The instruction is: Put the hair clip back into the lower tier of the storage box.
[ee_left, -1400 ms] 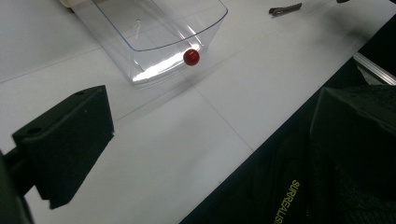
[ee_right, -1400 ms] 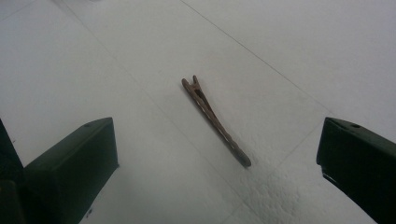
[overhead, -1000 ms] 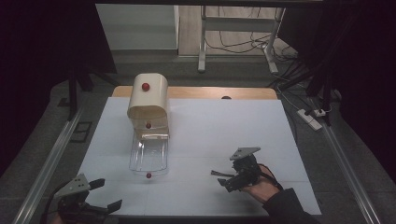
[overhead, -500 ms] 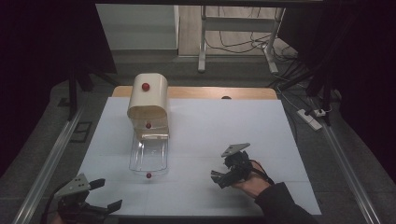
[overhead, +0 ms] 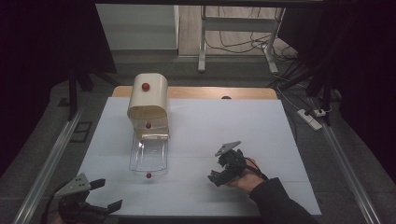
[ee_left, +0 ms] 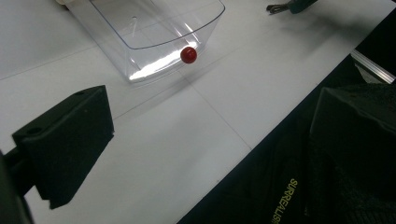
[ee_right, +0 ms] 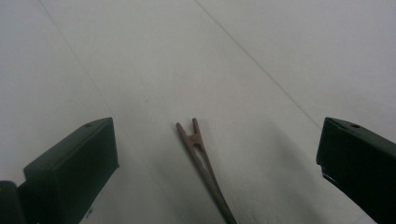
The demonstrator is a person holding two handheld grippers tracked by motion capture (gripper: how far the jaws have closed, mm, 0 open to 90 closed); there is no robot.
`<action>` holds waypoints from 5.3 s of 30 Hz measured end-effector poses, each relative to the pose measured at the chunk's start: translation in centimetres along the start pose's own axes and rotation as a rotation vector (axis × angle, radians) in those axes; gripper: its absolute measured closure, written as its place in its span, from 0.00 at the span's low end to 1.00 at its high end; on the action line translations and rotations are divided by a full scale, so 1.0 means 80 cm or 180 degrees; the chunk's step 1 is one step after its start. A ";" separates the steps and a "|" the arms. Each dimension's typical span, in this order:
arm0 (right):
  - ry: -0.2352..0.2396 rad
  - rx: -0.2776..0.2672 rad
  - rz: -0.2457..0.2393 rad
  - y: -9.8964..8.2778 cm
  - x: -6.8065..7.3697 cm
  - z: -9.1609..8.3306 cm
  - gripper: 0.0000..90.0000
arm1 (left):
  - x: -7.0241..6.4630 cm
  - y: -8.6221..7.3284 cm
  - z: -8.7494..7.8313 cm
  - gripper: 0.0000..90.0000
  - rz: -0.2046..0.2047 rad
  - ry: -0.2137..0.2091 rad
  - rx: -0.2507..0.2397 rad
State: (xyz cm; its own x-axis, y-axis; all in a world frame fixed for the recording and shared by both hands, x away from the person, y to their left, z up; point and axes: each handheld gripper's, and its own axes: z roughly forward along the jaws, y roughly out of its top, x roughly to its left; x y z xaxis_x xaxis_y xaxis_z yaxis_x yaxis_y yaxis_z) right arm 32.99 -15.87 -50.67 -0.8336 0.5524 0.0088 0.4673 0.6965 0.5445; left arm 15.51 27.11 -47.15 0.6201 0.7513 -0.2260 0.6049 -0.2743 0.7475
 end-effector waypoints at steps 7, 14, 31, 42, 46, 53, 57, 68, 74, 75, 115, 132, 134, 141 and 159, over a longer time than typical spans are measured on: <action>0.0011 0.0176 -0.0082 -0.010 0.000 0.015 0.00 | 0.000 0.000 0.000 0.00 0.0009 -0.0003 0.0000; -0.0031 0.0200 -0.0190 -0.011 0.003 0.014 0.04 | 0.000 0.000 0.000 0.00 0.0015 0.0000 0.0003; 0.0159 0.0270 -0.0490 -0.008 0.005 -0.005 0.92 | 0.000 0.000 0.000 0.00 0.0020 -0.0020 0.0004; 0.0224 0.0309 -0.0398 -0.005 0.004 -0.007 0.93 | -0.001 0.000 0.001 0.00 0.0010 -0.0016 0.0011; 0.0238 0.0298 -0.0352 -0.005 0.004 -0.008 0.94 | -0.001 0.000 0.001 0.00 0.0012 -0.0016 0.0010; 0.0212 0.0206 -0.0253 -0.006 -0.004 -0.014 0.96 | -0.001 0.000 0.001 0.00 0.0012 -0.0018 0.0014; 0.0266 0.0092 -0.0152 -0.006 -0.009 -0.010 0.81 | -0.001 0.001 0.001 0.00 0.0013 -0.0018 0.0024; 0.0184 0.0080 -0.0352 0.004 0.005 0.009 0.76 | -0.001 0.001 0.002 0.00 0.0017 -0.0011 0.0049; 0.0163 0.0129 -0.0433 0.011 0.010 0.012 0.88 | -0.001 0.001 0.002 0.00 0.0018 -0.0011 0.0052; 0.0158 0.0138 -0.0426 0.011 0.010 0.012 0.88 | -0.001 0.001 0.002 0.00 0.0019 -0.0011 0.0053; 0.0455 -0.0481 -0.0252 0.052 0.009 -0.030 0.88 | 0.001 0.001 0.003 0.00 -0.0039 -0.0032 0.0052; 0.0508 -0.0659 -0.0196 0.076 0.011 -0.033 0.88 | 0.002 0.001 0.003 0.00 -0.0054 -0.0042 0.0047; 0.0520 -0.0679 -0.0197 0.080 0.012 -0.032 0.88 | 0.002 0.001 0.003 0.00 -0.0057 -0.0047 0.0046; 0.0564 -0.0780 -0.0201 0.095 0.014 -0.032 0.88 | 0.003 0.001 0.003 0.00 -0.0067 -0.0058 0.0046; 0.0698 -0.1005 -0.0118 0.135 0.013 -0.030 0.88 | 0.004 0.001 0.003 0.00 -0.0073 -0.0070 0.0046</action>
State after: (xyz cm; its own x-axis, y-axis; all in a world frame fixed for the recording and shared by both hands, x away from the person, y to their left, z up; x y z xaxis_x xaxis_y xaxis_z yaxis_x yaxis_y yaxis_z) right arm 36.47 -8.82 -42.77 -0.9074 0.3944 0.1448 0.3504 0.5200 0.7790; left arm 15.86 27.21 -47.30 0.6168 0.7441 -0.2567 0.6261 -0.2661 0.7329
